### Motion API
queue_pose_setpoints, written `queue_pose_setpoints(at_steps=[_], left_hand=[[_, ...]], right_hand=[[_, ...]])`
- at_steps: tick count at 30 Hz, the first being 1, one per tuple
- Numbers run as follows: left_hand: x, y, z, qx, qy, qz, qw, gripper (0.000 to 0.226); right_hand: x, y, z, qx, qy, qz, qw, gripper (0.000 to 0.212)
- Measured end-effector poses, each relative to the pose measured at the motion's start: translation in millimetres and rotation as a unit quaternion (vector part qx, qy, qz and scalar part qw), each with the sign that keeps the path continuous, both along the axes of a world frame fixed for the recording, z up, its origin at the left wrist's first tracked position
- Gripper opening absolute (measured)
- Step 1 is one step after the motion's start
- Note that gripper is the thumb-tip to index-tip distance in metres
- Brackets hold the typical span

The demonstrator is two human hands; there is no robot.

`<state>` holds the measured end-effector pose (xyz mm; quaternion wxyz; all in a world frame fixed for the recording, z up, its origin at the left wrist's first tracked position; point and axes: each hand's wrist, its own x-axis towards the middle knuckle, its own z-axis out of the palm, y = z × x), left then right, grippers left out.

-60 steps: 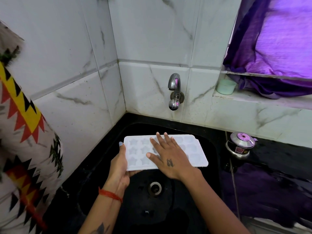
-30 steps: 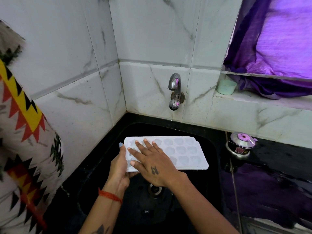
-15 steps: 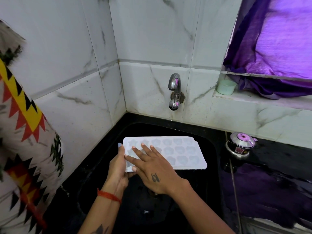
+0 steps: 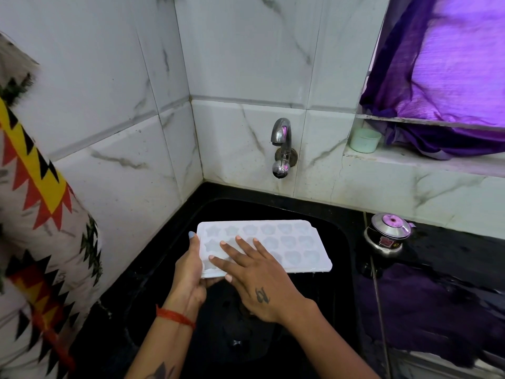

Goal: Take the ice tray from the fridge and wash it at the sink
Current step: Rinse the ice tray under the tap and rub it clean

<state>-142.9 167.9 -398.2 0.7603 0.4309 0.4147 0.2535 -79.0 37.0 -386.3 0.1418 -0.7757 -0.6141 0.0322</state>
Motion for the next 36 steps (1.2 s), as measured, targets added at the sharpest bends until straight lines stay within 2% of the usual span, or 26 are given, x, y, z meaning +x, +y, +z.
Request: queue_pose_setpoints(at_steps=[8, 14, 22, 31, 36], left_hand=[[-0.7, 0.7, -2.8, 0.002, 0.013, 0.002, 1.000, 0.051], [-0.8, -2.4, 0.5, 0.003, 0.015, 0.007, 1.000, 0.049], [-1.1, 0.2, 0.6, 0.007, 0.020, 0.013, 1.000, 0.050], [-1.5, 2.2, -1.4, 0.004, 0.024, 0.014, 1.000, 0.050], [-2.0, 4.0, -3.3, -0.002, 0.025, 0.016, 1.000, 0.051]], right_hand=[[6.7, -15.3, -16.5, 0.022, -0.025, -0.034, 0.999, 0.062], [13.2, -26.2, -23.7, 0.031, -0.028, -0.070, 0.997, 0.056], [32.3, -43.7, -21.5, 0.014, -0.006, -0.146, 0.989, 0.059], [57.1, -53.2, -31.1, 0.026, 0.037, -0.204, 0.978, 0.076], [69.3, -54.1, -35.8, 0.035, 0.057, -0.233, 0.970, 0.071]])
